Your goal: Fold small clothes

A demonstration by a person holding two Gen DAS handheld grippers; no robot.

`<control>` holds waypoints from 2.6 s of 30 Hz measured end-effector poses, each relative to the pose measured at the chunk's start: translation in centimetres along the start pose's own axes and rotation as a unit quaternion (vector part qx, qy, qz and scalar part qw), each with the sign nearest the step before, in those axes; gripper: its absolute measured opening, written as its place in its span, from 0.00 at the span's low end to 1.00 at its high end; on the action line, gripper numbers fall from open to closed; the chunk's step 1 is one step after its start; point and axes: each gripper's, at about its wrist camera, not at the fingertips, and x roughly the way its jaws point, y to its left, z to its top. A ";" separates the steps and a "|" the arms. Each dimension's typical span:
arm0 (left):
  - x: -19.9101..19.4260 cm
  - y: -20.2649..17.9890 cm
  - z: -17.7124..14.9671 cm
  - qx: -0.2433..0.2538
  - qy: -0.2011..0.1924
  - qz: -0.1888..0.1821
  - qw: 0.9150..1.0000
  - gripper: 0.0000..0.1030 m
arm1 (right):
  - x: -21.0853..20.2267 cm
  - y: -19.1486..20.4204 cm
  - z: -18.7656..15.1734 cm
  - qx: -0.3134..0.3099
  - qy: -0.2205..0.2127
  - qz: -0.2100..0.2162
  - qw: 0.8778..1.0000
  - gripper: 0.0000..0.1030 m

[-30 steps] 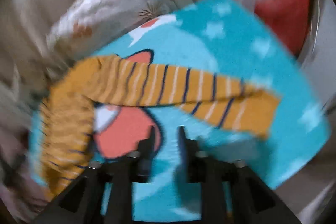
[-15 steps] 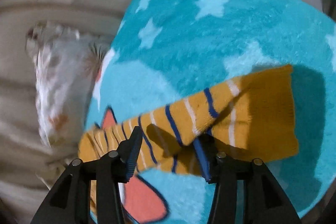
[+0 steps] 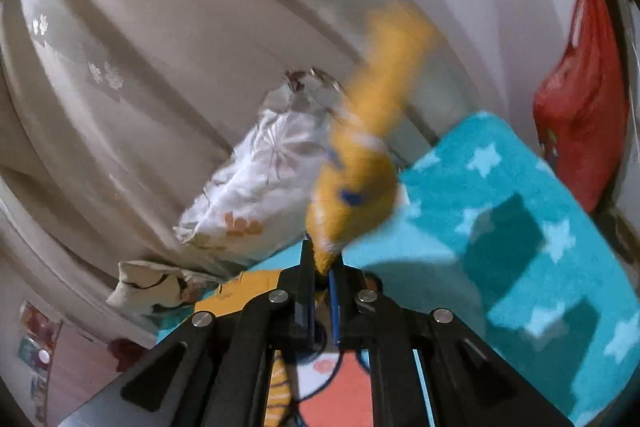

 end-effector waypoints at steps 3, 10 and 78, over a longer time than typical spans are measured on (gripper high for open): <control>0.5 0.1 -0.2 -0.001 0.009 -0.001 1.000 1.00 | 2.2 -4.5 -2.8 0.056 0.040 -0.043 0.997 0.07; 0.9 -0.7 -0.8 0.016 0.020 -0.001 1.000 1.00 | 3.7 -15.5 -7.7 0.214 0.065 -0.100 0.970 0.09; 0.6 29.3 2.6 -0.146 0.021 0.048 0.988 1.00 | 39.7 33.8 -31.7 -0.293 0.331 -0.038 0.896 0.20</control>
